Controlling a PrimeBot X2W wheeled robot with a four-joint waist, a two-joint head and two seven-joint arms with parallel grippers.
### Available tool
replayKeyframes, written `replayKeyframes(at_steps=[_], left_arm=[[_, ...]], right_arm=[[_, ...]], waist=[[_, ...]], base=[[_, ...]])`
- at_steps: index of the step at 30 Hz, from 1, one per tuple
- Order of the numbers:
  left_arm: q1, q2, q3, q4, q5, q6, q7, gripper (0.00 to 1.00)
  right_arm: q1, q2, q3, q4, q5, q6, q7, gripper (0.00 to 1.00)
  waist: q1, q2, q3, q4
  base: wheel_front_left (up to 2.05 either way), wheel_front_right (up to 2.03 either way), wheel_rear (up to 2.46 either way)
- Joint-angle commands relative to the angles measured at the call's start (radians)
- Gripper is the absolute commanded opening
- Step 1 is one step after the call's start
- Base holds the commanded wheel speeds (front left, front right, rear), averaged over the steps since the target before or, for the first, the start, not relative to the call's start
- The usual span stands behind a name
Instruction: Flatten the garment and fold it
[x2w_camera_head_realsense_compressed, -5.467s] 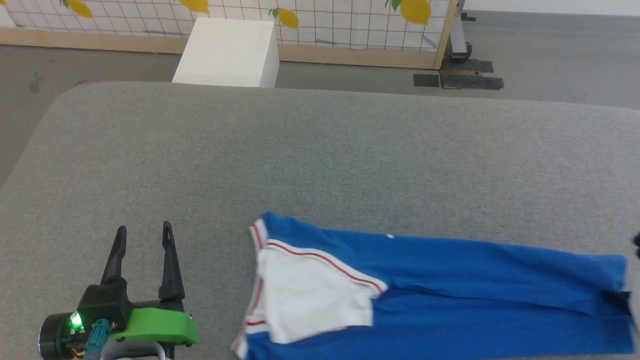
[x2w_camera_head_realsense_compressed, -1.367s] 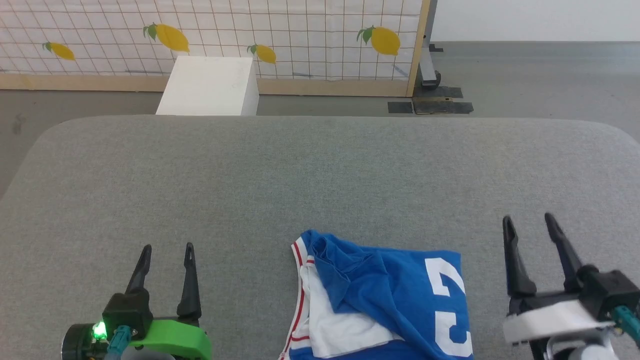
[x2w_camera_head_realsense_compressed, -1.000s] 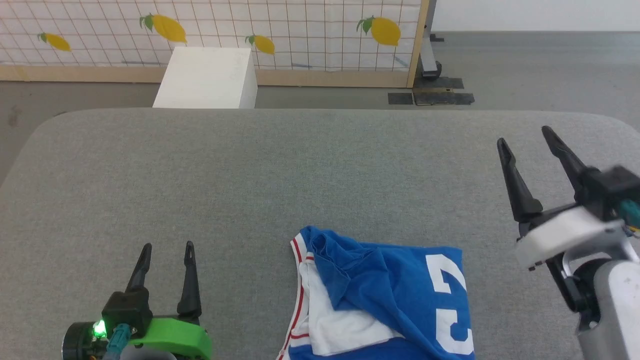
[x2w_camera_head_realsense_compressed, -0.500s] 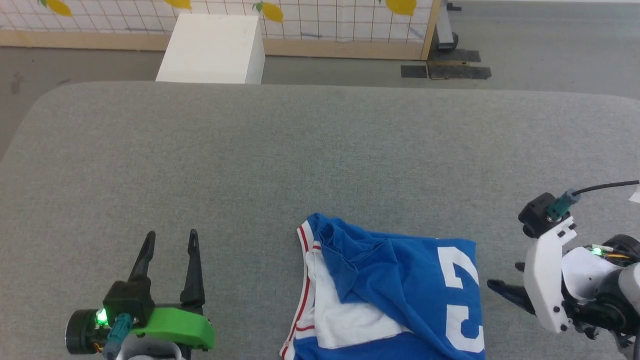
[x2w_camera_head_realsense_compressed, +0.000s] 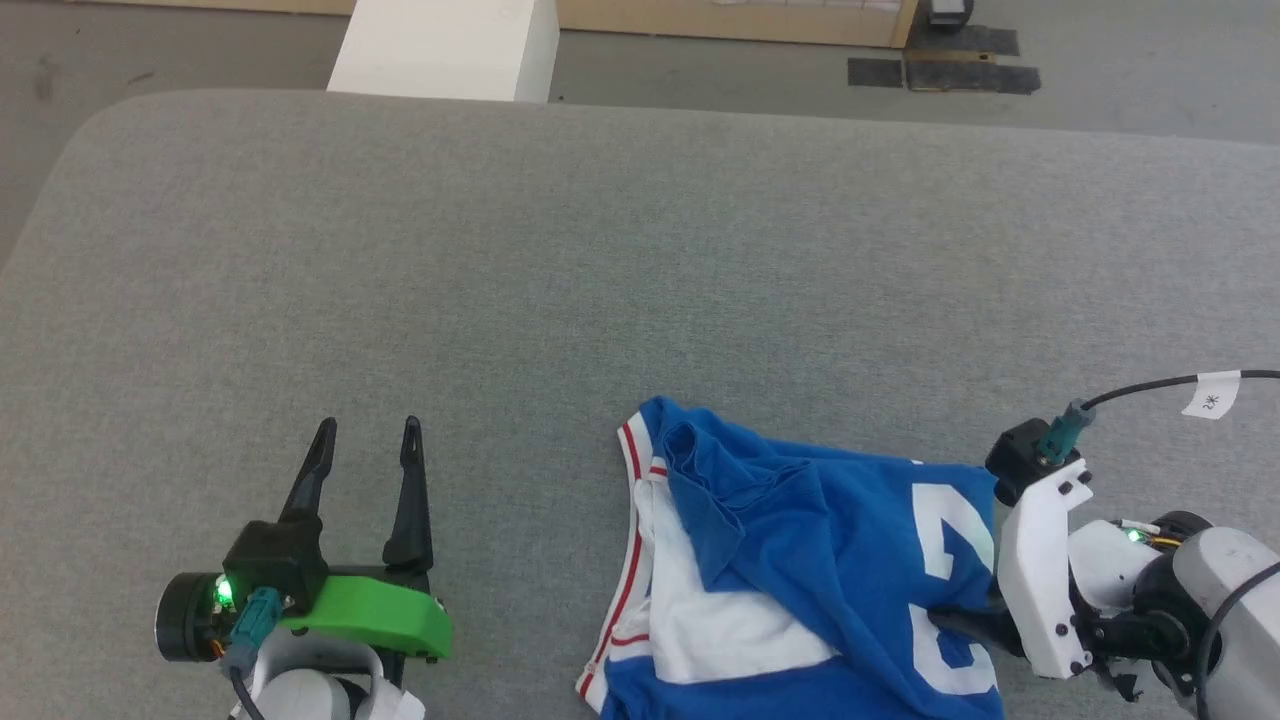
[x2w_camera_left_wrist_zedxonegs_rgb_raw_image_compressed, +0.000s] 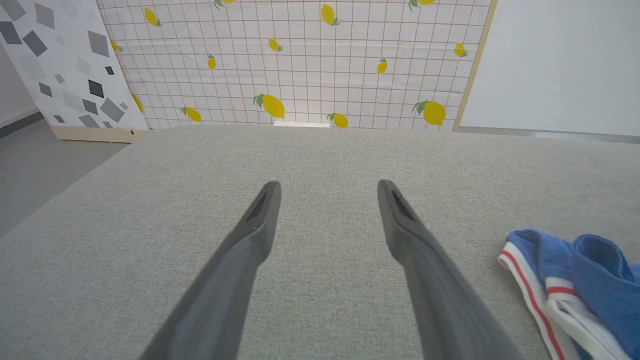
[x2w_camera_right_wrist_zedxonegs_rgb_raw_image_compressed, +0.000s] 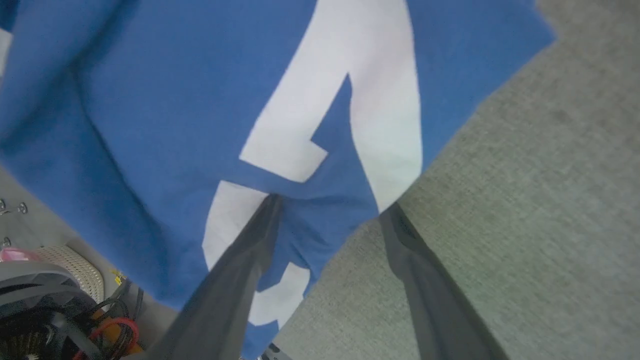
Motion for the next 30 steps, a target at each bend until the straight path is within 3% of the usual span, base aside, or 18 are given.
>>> replayKeyframes(at_steps=[1,3,4,5,17,26,30], left_arm=[[-0.014,-0.003,-0.002,0.003,-0.003,0.007,-0.004,1.00],[-0.014,-0.003,-0.005,0.006,-0.005,0.008,-0.004,1.00],[-0.013,-0.003,-0.005,0.007,-0.005,0.008,-0.004,1.00],[-0.012,-0.003,-0.004,0.009,-0.005,0.009,-0.004,1.00],[0.035,-0.003,0.029,0.014,0.001,0.016,-0.004,1.00],[0.045,-0.003,0.084,-0.029,0.008,0.017,-0.004,1.00],[0.030,-0.003,0.107,-0.049,0.004,0.021,-0.004,1.00]], right_arm=[[0.016,0.023,0.039,0.026,0.007,-0.002,-0.012,1.00],[0.029,0.026,0.072,0.038,0.011,-0.002,-0.029,1.00],[0.031,0.023,0.088,0.038,0.012,-0.002,-0.036,0.40],[0.031,0.019,0.103,0.035,0.014,-0.002,-0.053,0.00],[-0.091,-0.071,0.172,-0.063,0.033,-0.002,-0.208,0.00],[-0.259,-0.238,0.236,-0.203,-0.069,-0.002,-0.238,0.00],[-0.318,-0.297,0.225,-0.211,-0.087,-0.002,-0.247,0.00]], waist=[[0.0000,0.0000,0.012,0.014],[0.0000,0.0000,0.012,0.018],[0.0000,0.0000,0.011,0.019],[0.0000,0.0000,0.008,0.019],[0.0000,0.0000,-0.072,-0.059],[0.0000,0.0000,-0.033,-0.203],[0.0000,0.0000,0.012,-0.274]], base=[[0.00,0.00,0.00],[0.00,0.00,0.00],[0.00,0.00,0.00],[0.00,0.00,0.00],[0.00,0.00,0.00],[0.00,0.00,0.00],[0.00,0.00,0.00]])
